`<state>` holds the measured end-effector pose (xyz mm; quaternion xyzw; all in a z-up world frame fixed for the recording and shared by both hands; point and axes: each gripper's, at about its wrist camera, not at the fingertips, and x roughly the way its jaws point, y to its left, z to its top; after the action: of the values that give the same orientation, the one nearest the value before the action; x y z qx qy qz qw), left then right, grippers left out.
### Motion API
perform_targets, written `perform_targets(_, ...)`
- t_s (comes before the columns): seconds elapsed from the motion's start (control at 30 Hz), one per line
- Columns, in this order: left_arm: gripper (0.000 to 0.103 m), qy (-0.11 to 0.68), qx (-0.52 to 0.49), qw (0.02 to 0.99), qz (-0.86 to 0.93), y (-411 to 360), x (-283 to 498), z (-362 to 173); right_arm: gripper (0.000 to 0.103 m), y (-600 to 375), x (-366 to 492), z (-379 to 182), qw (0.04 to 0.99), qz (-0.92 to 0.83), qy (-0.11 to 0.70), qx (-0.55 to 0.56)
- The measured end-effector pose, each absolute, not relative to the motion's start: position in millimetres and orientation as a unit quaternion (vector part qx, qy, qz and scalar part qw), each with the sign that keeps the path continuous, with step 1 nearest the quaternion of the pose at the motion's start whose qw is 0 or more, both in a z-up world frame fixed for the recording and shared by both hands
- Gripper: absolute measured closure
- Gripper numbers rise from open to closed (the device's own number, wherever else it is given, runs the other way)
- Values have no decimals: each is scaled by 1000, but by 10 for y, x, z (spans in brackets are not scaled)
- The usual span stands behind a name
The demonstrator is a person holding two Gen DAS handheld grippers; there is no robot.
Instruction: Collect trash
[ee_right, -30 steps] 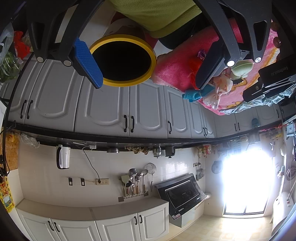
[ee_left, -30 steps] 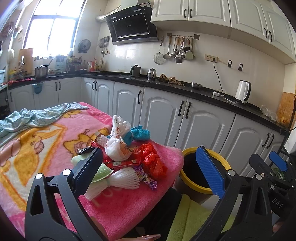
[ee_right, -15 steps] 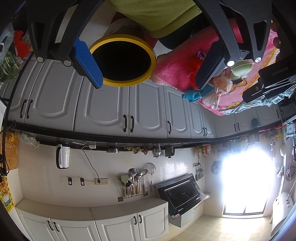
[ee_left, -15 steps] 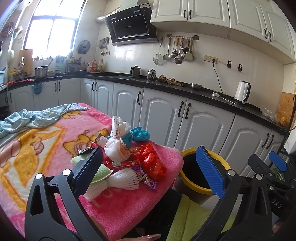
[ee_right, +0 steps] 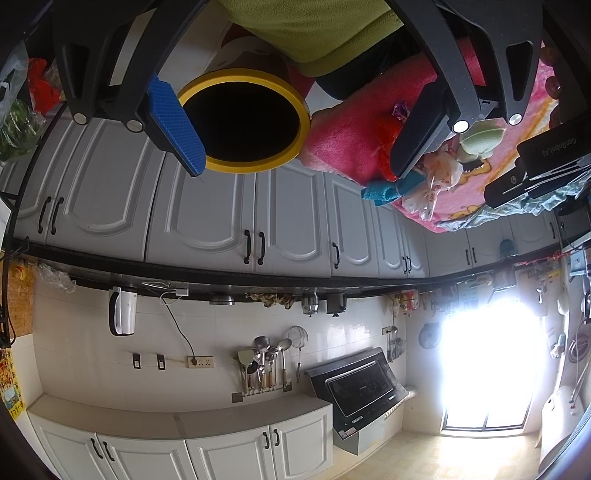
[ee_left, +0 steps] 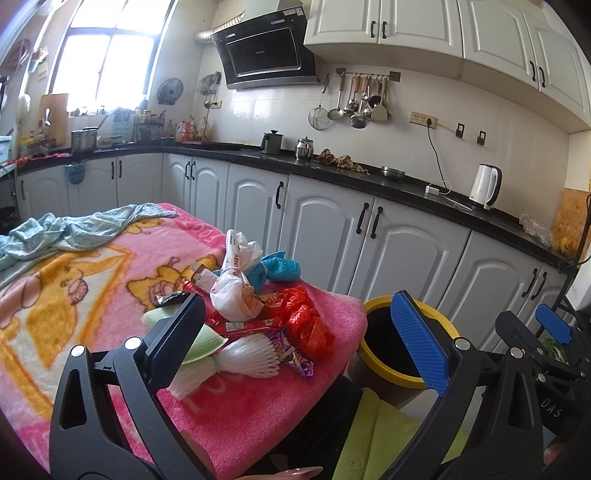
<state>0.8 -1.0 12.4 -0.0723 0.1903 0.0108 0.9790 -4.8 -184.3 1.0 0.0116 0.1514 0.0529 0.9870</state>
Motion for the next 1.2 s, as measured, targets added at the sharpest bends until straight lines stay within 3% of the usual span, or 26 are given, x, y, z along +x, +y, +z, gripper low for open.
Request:
perform_targets(0.83,11,180,-159,966,99,1040,-94,12,6,-1085,358,95,959,198,194,-59)
perform_targets(1.2,11,218,-190,946,144,1558,61,-87,6,-732,800,120,948,228,213,-65)
